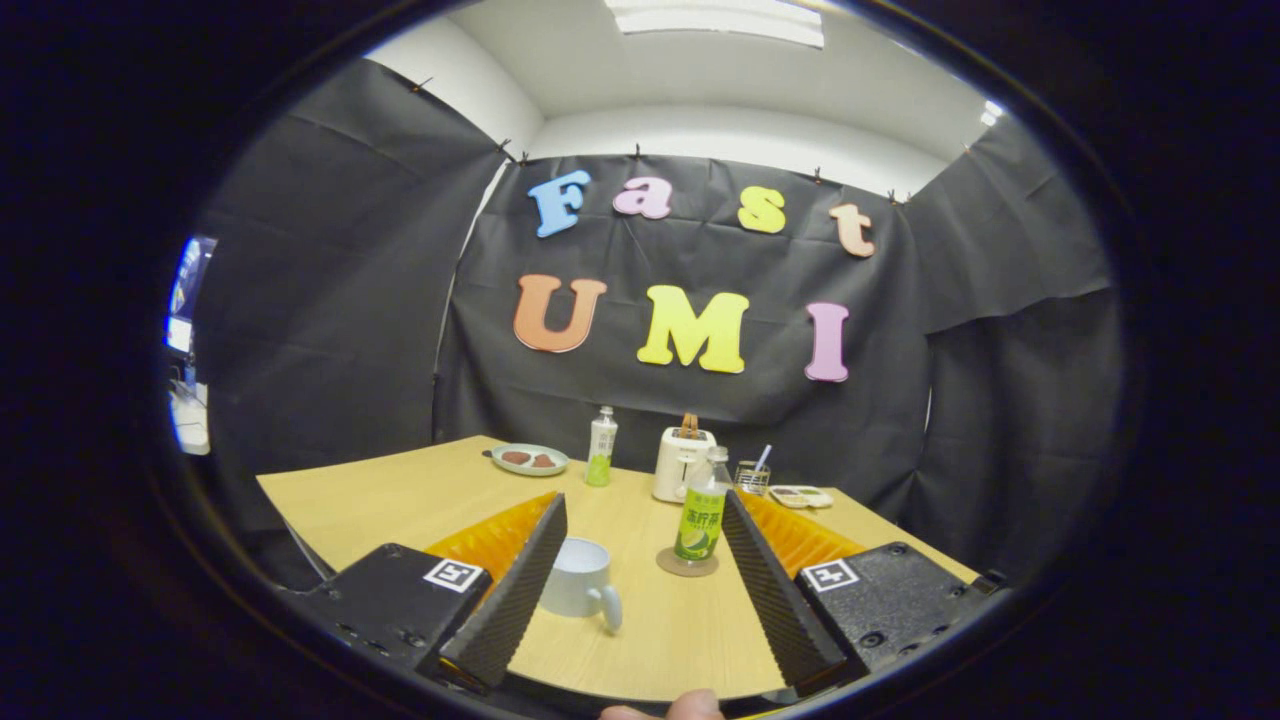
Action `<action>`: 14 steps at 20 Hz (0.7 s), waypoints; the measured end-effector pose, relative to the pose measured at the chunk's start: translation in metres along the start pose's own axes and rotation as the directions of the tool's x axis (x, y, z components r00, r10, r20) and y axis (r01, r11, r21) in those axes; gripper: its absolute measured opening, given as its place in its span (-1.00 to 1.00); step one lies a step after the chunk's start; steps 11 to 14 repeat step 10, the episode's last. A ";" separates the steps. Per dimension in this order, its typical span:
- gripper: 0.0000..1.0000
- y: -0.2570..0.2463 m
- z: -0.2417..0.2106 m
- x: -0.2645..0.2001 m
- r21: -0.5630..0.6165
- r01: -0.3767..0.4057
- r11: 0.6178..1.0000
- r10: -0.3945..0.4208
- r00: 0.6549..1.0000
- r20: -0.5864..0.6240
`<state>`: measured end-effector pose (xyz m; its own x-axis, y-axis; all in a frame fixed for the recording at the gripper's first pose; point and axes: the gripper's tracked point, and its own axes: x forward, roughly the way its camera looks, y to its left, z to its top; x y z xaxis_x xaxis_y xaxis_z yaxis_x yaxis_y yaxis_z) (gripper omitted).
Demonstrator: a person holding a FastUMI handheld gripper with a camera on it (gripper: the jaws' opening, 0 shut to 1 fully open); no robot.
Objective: Take the bottle from table, then pour the juice into the cup, finally place the bottle on the coaster
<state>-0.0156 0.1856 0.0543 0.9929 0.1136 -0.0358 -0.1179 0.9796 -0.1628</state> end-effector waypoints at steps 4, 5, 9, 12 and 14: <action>1.00 -0.004 0.010 -0.008 0.025 0.021 0.999 -0.022 0.999 0.040; 1.00 -0.001 0.008 -0.010 0.047 0.017 0.999 -0.019 0.999 0.044; 1.00 -0.004 0.007 -0.017 0.086 0.029 0.996 -0.032 0.999 0.042; 1.00 -0.004 0.007 -0.017 0.090 0.032 0.995 -0.036 0.999 0.040; 1.00 -0.004 0.007 -0.017 0.090 0.032 0.995 -0.036 0.999 0.040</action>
